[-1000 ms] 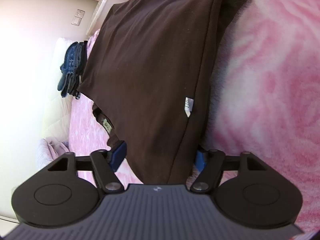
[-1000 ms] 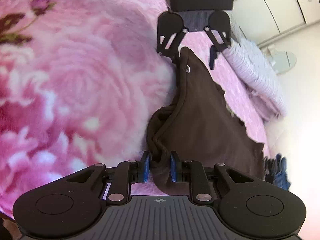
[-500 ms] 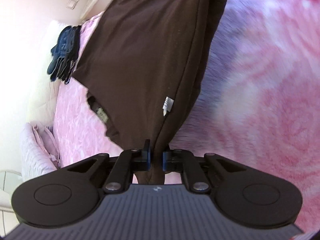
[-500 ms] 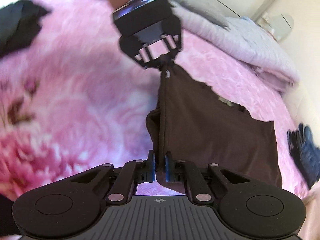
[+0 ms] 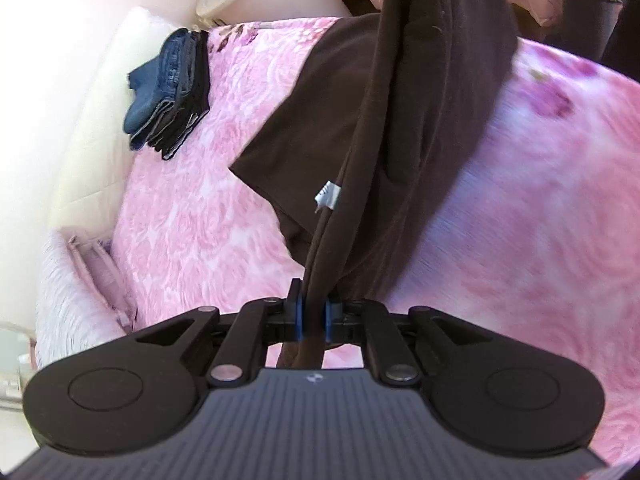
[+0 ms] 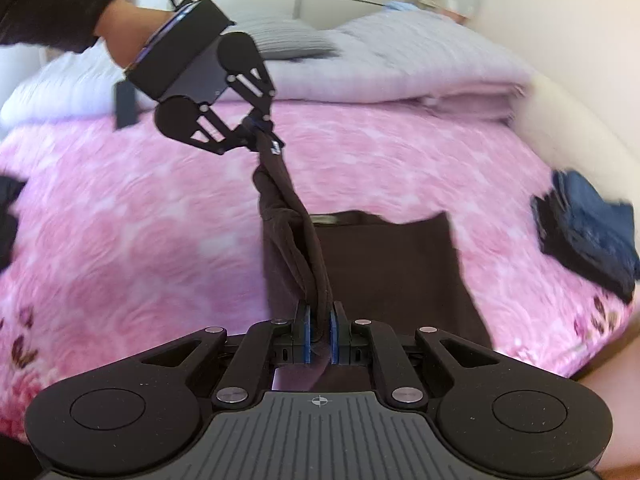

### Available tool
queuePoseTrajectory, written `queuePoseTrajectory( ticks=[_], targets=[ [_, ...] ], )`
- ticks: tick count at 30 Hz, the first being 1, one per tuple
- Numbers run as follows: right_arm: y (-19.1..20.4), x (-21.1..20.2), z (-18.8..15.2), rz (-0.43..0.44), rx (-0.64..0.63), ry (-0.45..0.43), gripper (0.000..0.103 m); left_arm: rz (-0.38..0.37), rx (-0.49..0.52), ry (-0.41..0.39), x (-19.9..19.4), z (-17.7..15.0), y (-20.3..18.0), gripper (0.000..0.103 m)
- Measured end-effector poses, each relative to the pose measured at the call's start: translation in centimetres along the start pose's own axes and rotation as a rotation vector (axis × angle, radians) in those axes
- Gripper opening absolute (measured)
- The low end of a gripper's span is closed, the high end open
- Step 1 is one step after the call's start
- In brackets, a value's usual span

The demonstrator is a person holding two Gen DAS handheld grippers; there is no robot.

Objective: Fold clothes

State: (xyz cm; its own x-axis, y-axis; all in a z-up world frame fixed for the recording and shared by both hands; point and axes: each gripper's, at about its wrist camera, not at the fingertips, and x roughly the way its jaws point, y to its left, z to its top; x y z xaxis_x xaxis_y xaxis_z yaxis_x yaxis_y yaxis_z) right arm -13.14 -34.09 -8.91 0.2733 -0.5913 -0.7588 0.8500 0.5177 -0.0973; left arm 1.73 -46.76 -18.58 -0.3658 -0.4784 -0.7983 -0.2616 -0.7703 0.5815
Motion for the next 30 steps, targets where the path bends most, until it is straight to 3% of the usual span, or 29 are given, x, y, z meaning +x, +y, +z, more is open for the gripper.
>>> queuePoseTrajectory(
  ticks=[4,10,16,18,20,23,25,26,27,30],
  targets=[
    [-8.1,1.3,-0.9,0.064,0.151,-0.011,0.008,-0.102,0.000,0.062,5.0,4.6,5.6,0.008],
    [-20.7,6.3,-5.5,0.149,0.425,0.042,0.008,-0.233,0.014,0.094,15.5,9.9,9.6,0.009],
    [-27.4,11.2,-11.0,0.196,0.647,0.097,0.009,-0.315,-0.028,0.131,24.8,12.9,10.9,0.017],
    [-28.2,12.2,-12.0,0.218,0.677,0.115,0.009,-0.323,-0.066,0.142,26.0,12.8,11.3,0.032],
    [-29.0,12.5,-12.8,0.244,0.713,0.121,0.009,-0.320,-0.156,0.142,26.3,12.1,12.6,0.041],
    [-29.7,11.8,-13.4,0.211,0.720,0.127,0.013,-0.274,-0.354,0.138,25.3,10.2,15.8,0.043],
    [-30.1,10.2,-13.4,0.098,0.700,0.096,0.047,-0.215,-0.471,0.137,23.7,8.9,17.7,0.041],
    [-30.4,9.4,-13.5,0.042,0.689,0.081,0.094,-0.186,-0.529,0.137,22.9,8.2,18.6,0.041],
    [-30.7,8.7,-13.6,0.024,0.694,0.079,0.103,-0.166,-0.581,0.137,22.0,7.6,19.2,0.041],
    [-31.0,7.0,-13.5,0.031,0.710,0.092,0.103,-0.155,-0.647,0.128,20.0,7.0,18.9,0.040]
  ],
)
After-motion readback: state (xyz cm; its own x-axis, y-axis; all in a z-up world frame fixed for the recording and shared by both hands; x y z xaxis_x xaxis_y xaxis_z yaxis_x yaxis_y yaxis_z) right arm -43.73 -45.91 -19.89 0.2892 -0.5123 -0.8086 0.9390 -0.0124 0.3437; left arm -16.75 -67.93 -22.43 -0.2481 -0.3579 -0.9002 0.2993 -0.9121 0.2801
